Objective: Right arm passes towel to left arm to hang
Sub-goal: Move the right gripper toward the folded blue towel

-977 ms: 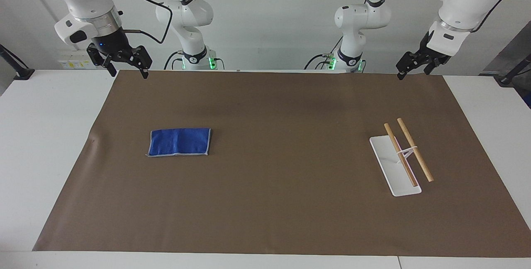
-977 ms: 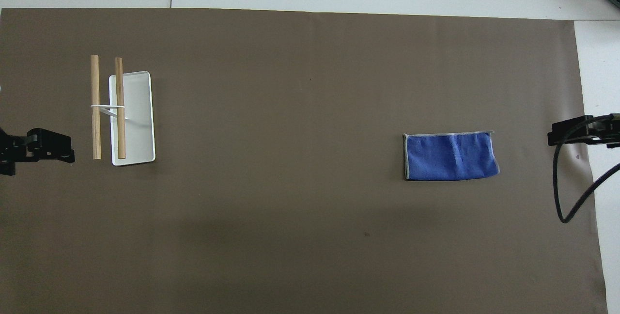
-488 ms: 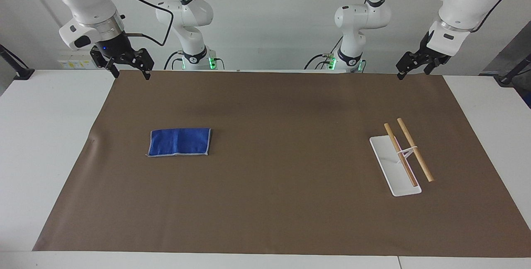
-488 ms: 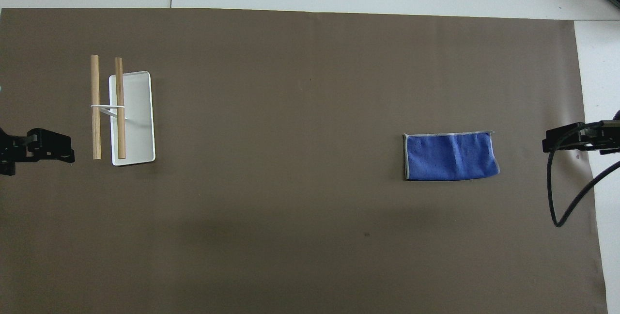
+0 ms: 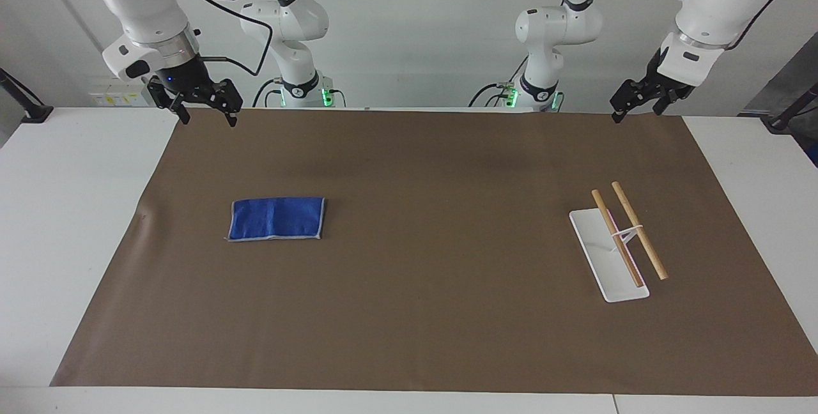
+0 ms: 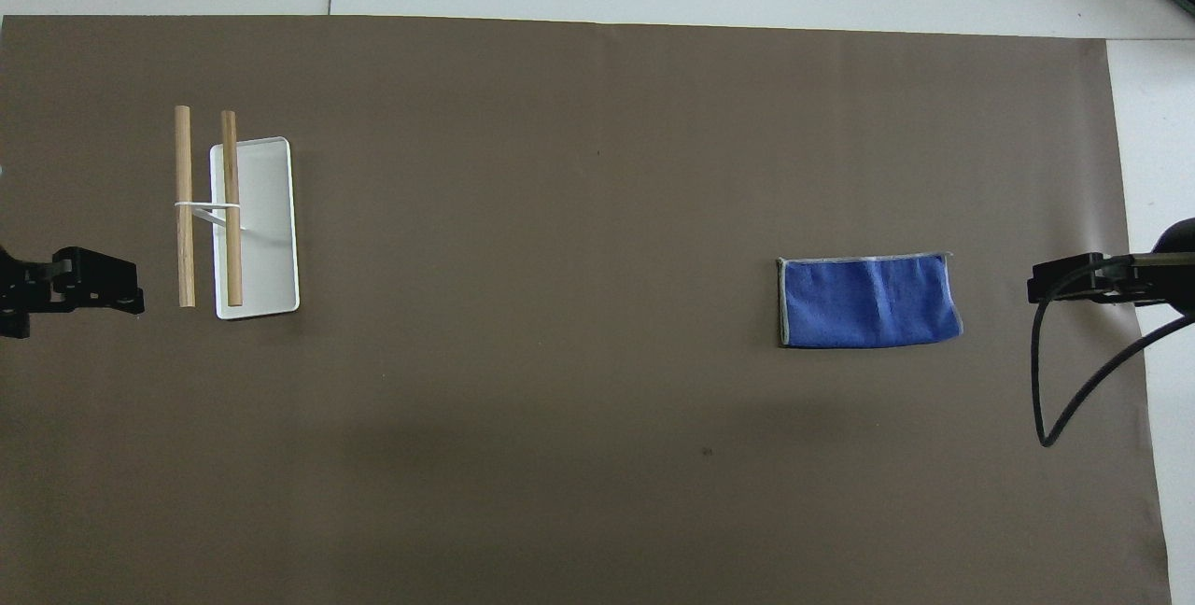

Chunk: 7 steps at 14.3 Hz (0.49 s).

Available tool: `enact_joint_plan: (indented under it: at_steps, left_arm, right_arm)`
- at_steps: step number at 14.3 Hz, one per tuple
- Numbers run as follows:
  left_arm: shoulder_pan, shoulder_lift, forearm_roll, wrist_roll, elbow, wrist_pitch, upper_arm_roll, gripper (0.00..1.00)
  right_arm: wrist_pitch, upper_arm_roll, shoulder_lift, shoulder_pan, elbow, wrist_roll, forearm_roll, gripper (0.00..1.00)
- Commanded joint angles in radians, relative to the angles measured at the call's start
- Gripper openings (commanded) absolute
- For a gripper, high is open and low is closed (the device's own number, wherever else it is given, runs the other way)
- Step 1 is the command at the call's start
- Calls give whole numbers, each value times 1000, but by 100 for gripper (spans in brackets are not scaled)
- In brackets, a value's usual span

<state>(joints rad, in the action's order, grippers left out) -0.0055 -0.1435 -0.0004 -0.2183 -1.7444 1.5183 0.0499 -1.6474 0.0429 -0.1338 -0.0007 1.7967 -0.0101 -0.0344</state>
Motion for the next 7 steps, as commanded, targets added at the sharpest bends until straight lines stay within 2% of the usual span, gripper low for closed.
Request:
enact_joint_plan:
  at_steps: [1,5,7]
  left_arm:
    - [9,-25,-15,-6,-26,3,1,100]
    - [9,-25,-15,-6,-26,3,1,100]
    - [9,-25,-15,-6,-26,3,1,100]
  right_arm:
    - [-49,-5,-50,-5,76,29,17,100]
    - [-178,-5,-46,-5,151,32,19,100]
    - [-256,-5,-14,-5,199,51,19,100]
